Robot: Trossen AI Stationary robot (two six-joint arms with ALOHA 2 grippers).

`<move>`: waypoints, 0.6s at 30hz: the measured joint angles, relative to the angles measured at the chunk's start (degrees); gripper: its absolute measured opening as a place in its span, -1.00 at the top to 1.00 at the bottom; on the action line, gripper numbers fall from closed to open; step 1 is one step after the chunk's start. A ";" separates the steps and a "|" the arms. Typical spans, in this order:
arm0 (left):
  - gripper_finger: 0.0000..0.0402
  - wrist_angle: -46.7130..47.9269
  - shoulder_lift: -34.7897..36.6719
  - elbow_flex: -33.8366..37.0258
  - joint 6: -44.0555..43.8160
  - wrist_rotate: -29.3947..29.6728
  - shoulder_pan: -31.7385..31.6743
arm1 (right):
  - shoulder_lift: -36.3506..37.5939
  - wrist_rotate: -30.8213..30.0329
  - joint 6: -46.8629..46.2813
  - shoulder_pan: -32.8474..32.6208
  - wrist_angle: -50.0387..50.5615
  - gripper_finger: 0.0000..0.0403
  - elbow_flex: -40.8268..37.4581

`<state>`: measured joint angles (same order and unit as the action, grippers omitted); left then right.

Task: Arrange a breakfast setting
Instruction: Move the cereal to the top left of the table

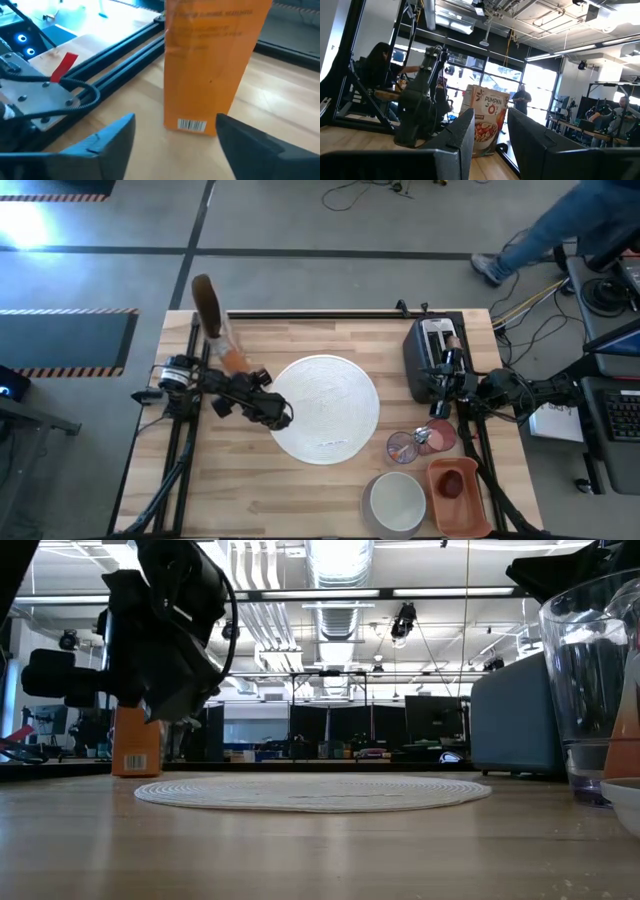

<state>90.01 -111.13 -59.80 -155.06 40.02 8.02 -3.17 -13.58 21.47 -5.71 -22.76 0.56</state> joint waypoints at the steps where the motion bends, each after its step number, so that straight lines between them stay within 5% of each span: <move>1: -0.39 0.00 0.00 0.31 0.00 0.52 -0.36 | 0.00 0.00 0.00 0.01 0.02 0.47 0.01; 6: -0.54 0.01 0.00 1.53 -0.11 2.10 -2.01 | -0.01 0.00 0.00 0.00 0.00 0.47 0.02; 18: -0.55 0.01 0.02 5.34 -4.63 11.85 -6.96 | -0.01 0.00 0.00 0.00 0.00 0.47 0.00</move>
<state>90.02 -111.11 -54.46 -159.70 51.87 1.07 -3.18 -13.58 21.47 -5.71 -22.76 0.56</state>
